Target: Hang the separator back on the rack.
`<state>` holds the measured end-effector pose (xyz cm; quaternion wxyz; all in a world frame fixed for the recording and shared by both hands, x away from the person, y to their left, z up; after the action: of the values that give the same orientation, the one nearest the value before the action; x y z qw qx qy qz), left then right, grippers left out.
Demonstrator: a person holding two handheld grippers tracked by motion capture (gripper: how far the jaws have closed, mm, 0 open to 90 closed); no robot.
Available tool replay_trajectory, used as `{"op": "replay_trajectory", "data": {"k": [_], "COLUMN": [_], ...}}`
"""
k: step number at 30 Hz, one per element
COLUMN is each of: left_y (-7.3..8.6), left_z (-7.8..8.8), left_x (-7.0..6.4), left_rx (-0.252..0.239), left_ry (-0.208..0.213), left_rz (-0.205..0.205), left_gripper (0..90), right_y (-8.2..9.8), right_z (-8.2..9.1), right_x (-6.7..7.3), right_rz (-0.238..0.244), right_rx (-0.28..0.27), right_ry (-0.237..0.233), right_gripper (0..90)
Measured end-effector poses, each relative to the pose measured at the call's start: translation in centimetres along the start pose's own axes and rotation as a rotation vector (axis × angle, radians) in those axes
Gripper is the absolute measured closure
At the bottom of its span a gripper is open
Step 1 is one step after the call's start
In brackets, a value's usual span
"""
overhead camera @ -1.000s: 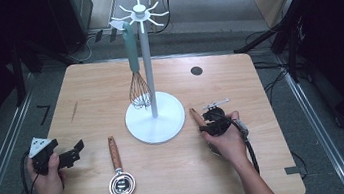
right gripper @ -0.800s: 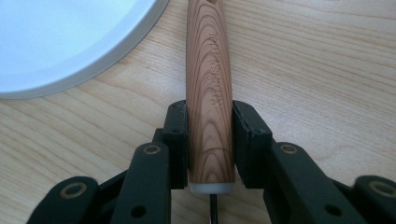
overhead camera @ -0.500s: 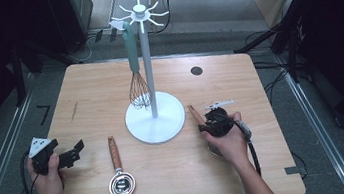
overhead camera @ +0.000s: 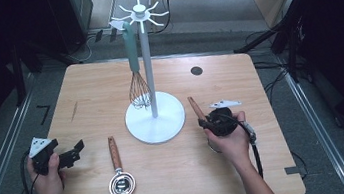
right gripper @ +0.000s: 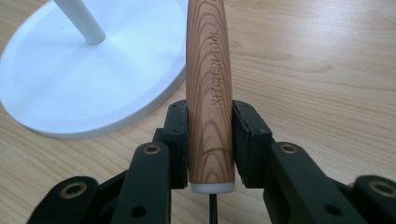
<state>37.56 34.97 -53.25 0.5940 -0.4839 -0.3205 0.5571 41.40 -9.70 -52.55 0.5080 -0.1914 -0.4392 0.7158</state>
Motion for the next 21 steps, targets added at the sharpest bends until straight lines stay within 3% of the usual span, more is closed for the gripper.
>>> {"op": "replay_trajectory", "data": {"k": [12,21], "left_y": [0.0,0.0], "left_z": [0.0,0.0], "left_x": [0.0,0.0], "left_rx": [0.000,0.000], "left_ry": [0.001,0.002], "left_rz": [-0.002,-0.002], "left_gripper": [0.2,0.1], "right_y": [-1.2,-2.4], "right_z": [0.8,1.5], "right_x": [0.9,1.9], "right_rz": [0.000,0.029], "right_rx": [-0.083,-0.155], "right_ry": [-0.043,-0.066], "right_gripper": [70.6,70.6]}}
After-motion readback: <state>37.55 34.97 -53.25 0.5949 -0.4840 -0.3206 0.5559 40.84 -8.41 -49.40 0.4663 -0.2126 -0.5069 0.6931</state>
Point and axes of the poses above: each handheld gripper's, and its own axes: z roughly backward along the jaws, y roughly out of its underside, x roughly to its left, the point moved 10 cm from there along -z, roughly forward along the jaws, and after that the axes turned 11 degrees about -x, right-handed, at the moved point
